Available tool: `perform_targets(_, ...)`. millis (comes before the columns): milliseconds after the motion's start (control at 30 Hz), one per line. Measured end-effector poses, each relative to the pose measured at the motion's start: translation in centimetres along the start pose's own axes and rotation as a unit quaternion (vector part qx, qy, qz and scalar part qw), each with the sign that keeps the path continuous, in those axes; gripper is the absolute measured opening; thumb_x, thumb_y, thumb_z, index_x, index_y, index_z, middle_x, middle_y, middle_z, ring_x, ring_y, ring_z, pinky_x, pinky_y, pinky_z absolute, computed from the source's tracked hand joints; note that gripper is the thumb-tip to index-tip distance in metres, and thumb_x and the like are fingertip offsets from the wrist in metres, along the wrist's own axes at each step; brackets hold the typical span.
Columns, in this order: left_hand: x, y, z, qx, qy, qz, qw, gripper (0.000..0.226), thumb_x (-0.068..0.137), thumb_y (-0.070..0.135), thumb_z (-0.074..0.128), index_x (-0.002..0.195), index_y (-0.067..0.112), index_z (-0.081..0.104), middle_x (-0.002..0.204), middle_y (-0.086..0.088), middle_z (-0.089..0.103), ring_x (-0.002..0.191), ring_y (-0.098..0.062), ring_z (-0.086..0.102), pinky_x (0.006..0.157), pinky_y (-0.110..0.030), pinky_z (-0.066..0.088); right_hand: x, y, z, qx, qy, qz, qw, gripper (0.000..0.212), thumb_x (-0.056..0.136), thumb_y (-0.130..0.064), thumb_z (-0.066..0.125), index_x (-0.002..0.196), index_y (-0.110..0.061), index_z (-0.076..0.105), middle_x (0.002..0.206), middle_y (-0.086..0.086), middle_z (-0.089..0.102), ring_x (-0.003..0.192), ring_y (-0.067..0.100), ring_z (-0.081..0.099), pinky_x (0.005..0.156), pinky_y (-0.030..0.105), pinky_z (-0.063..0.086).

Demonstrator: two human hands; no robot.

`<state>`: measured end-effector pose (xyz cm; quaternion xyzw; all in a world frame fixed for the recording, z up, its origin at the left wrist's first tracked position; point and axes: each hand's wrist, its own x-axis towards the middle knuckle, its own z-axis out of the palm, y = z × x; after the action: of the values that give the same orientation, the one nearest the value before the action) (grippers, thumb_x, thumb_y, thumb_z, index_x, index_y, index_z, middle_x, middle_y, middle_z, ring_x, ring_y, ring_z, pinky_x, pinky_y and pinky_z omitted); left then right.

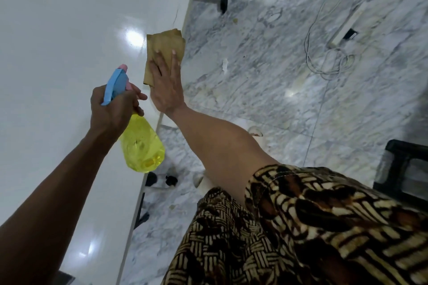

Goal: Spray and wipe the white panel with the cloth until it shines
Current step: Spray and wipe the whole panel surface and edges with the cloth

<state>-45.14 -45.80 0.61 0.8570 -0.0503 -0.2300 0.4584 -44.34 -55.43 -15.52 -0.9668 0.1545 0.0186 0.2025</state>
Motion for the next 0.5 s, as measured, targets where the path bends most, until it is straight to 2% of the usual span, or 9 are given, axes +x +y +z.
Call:
perform_targets(100, -2.0, -1.5, -1.7, 0.001, -0.008, -0.001, 1.000, 0.012, 0.073, 0.003, 0.053, 0.072, 0.009, 0.063, 0.073, 0.005, 0.069, 0.079, -0.035, 0.069, 0.060, -0.035, 0.060, -3.9, -2.5, 0.5, -0.014, 0.035, 0.002, 0.999, 0.065, 0.085, -0.026, 0.047, 0.146, -0.006, 0.039, 0.156, 0.014, 0.032, 0.151, 0.033, 0.008, 0.120, 0.057, -0.010)
perform_targets(167, -3.6, -2.6, -3.0, 0.008, -0.011, 0.003, 1.000, 0.019, 0.073, 0.000, 0.053, 0.076, 0.014, 0.065, 0.079, -0.004, 0.067, 0.076, -0.032, 0.069, 0.058, -0.032, 0.060, -6.4, -4.3, 1.1, -0.004, 0.063, 0.020, 0.998, 0.062, 0.084, -0.024, 0.053, 0.143, -0.008, 0.046, 0.154, 0.013, 0.038, 0.145, 0.034, -0.007, 0.117, 0.049, -0.022)
perform_targets(233, -5.2, -3.9, -4.4, 0.015, -0.017, 0.013, 1.000, 0.029, 0.076, -0.006, 0.052, 0.080, 0.019, 0.067, 0.080, -0.004, 0.067, 0.074, -0.032, 0.070, 0.058, -0.031, 0.059, -9.1, -6.2, 1.7, -0.002, 0.087, 0.039, 0.995, 0.059, 0.082, -0.022, 0.058, 0.139, -0.008, 0.052, 0.150, 0.012, 0.044, 0.137, 0.031, -0.016, 0.116, 0.046, -0.022)
perform_targets(333, -7.6, -6.6, -7.2, 0.034, -0.037, 0.024, 0.998, 0.029, 0.076, -0.003, 0.054, 0.098, 0.004, 0.071, 0.081, -0.002, 0.068, 0.078, -0.033, 0.072, 0.063, -0.036, 0.060, -12.6, -9.4, 3.7, 0.004, 0.101, 0.038, 0.994, 0.058, 0.084, -0.020, 0.053, 0.140, -0.008, 0.050, 0.151, 0.012, 0.042, 0.136, 0.030, -0.018, 0.117, 0.045, -0.020)
perform_targets(400, -9.4, -8.4, -8.7, 0.059, -0.056, 0.036, 0.996, 0.024, 0.075, 0.002, 0.055, 0.096, 0.001, 0.067, 0.083, -0.005, 0.069, 0.078, -0.039, 0.071, 0.069, -0.041, 0.060, -14.7, -11.6, 5.1, 0.033, 0.081, 0.049, 0.995, 0.060, 0.086, -0.020, 0.046, 0.145, -0.008, 0.045, 0.156, 0.012, 0.036, 0.143, 0.038, -0.011, 0.120, 0.048, -0.011)
perform_targets(433, -10.3, -9.3, -9.4, 0.068, -0.064, 0.042, 0.995, 0.021, 0.076, 0.003, 0.055, 0.094, 0.003, 0.066, 0.084, -0.006, 0.069, 0.078, -0.039, 0.071, 0.069, -0.041, 0.061, -15.8, -12.6, 5.8, 0.048, 0.071, 0.053, 0.995, 0.061, 0.086, -0.021, 0.041, 0.145, -0.008, 0.043, 0.156, 0.012, 0.034, 0.147, 0.042, -0.002, 0.122, 0.051, -0.005)
perform_targets(500, -12.1, -10.9, -10.4, 0.077, -0.071, 0.045, 0.993, 0.024, 0.078, 0.000, 0.054, 0.098, 0.001, 0.068, 0.084, -0.007, 0.070, 0.072, -0.036, 0.069, 0.067, -0.038, 0.060, -17.9, -14.1, 7.3, 0.046, 0.072, 0.030, 0.996, 0.062, 0.084, -0.023, 0.036, 0.143, -0.004, 0.045, 0.153, 0.014, 0.039, 0.148, 0.039, 0.017, 0.120, 0.059, 0.005)
